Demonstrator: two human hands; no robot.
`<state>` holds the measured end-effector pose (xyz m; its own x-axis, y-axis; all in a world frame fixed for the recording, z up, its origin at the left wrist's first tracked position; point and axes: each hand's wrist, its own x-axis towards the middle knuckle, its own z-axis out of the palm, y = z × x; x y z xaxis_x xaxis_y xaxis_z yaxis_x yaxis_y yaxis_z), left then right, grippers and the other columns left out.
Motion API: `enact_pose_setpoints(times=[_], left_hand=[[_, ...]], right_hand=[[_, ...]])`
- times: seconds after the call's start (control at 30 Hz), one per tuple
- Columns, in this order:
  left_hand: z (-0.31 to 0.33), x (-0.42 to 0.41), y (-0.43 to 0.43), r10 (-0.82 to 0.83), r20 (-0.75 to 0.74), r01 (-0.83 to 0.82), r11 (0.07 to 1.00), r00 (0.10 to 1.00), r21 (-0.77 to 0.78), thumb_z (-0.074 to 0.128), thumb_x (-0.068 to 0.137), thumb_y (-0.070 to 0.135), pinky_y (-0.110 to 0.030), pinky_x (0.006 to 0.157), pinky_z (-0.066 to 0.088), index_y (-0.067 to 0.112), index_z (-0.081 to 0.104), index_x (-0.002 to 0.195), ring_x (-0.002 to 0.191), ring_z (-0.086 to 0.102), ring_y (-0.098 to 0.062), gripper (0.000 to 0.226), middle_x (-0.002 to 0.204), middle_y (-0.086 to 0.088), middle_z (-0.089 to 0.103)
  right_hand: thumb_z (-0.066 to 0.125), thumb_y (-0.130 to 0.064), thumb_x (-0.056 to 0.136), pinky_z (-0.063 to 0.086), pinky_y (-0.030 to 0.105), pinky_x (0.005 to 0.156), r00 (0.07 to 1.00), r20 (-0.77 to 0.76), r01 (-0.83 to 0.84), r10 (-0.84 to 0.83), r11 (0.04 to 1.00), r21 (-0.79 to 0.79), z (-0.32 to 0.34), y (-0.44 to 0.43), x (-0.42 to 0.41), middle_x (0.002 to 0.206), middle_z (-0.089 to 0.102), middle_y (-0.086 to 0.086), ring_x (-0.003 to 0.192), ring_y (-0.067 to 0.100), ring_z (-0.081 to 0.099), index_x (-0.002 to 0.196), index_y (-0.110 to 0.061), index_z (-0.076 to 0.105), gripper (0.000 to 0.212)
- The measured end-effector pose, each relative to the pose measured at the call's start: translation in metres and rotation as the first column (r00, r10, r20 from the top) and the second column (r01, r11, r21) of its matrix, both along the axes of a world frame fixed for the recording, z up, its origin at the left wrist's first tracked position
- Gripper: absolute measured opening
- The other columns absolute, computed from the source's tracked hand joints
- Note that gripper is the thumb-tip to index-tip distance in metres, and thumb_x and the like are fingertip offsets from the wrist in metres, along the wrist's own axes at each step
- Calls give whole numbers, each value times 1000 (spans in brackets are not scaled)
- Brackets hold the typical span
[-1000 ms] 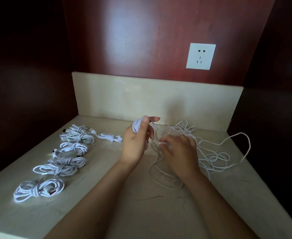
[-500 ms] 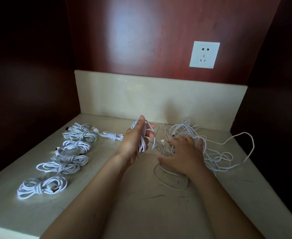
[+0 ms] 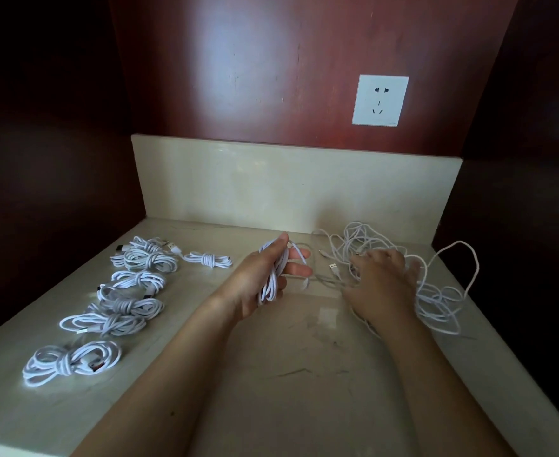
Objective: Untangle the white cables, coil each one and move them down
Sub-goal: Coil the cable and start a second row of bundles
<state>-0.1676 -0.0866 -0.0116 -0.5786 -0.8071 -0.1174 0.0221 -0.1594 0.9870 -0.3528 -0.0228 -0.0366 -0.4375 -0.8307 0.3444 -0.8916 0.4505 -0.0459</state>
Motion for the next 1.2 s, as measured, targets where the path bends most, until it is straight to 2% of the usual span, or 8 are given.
enact_pose_setpoints(times=[0.17, 0.23, 0.3, 0.6, 0.67, 0.87, 1.03, 1.2], left_hand=[[-5, -1, 1, -34, 75, 40, 996, 997, -84, 37, 101, 49, -16, 40, 31, 20, 75, 97, 45, 41, -9, 48, 67, -2, 65], [-7, -2, 3, -36, 58, 41, 996, 998, -79, 43, 100, 48, -17, 40, 28, 21, 72, 79, 43, 35, -11, 45, 53, 1, 47], [-8, -2, 3, -42, 45, 45, 997, 998, -61, 47, 99, 46, -17, 41, 27, 21, 60, 76, 42, 33, -11, 36, 50, 2, 41], [-8, 2, -1, -68, 74, 76, 990, 995, -120, 72, 83, 39, -20, 56, 41, 22, 73, 66, 52, 54, -4, 25, 58, 8, 60], [-8, 4, -5, -60, 39, 63, 994, 997, -92, 78, 75, 42, -20, 62, 43, 16, 75, 88, 56, 57, -4, 29, 62, 9, 63], [-7, 9, -12, -44, -57, 42, 999, 997, -32, 49, 101, 23, -21, 50, 39, 11, 71, 105, 52, 44, -9, 25, 64, 2, 50], [-5, 8, -6, 8, 71, 9, 973, 997, -231, 50, 101, 31, -33, 84, 53, 31, 77, 96, 79, 60, -18, 27, 85, -8, 63], [-3, 7, 2, -25, 162, 77, 943, 987, -323, 54, 99, 31, -21, 55, 47, 12, 67, 78, 50, 53, -12, 31, 60, -2, 55]], right_hand=[[53, -33, 87, 33, 37, 91, 968, 23, -201, 251, 824, -529, 6, 0, 27, 105, 70, -8, 103, 22, 53, 103, -28, 73, 26], [51, -29, 89, 47, 33, 82, 766, 286, -289, 575, 706, -646, 6, -2, 35, 95, 70, -11, 92, 15, 60, 103, -23, 74, 28], [53, -30, 89, 46, 20, 75, 580, 414, -350, 702, 673, -651, 2, -5, 42, 94, 69, -13, 86, 3, 61, 104, -20, 74, 27], [57, -3, 95, 47, 16, 69, 442, 492, -244, 750, 628, -739, 5, -6, 41, 81, 67, -7, 75, 3, 63, 90, -23, 64, 22], [50, 2, 97, 49, 21, 66, 406, 530, -193, 744, 637, -746, 6, -6, 41, 75, 64, -5, 68, 5, 61, 95, -17, 64, 24], [47, -15, 83, 30, 25, 48, 367, 626, -72, 689, 691, -719, 8, -3, 36, 48, 41, -3, 45, 13, 36, 72, -21, 68, 25], [66, -15, 83, 38, 27, 57, 446, 607, -209, 658, 736, -644, 4, -5, 37, 58, 55, -5, 54, 9, 48, 78, -21, 70, 9], [70, -1, 82, 46, 18, 65, 368, 575, -196, 731, 665, -720, 8, -4, 45, 81, 65, -7, 72, 4, 57, 89, -28, 66, 28]])
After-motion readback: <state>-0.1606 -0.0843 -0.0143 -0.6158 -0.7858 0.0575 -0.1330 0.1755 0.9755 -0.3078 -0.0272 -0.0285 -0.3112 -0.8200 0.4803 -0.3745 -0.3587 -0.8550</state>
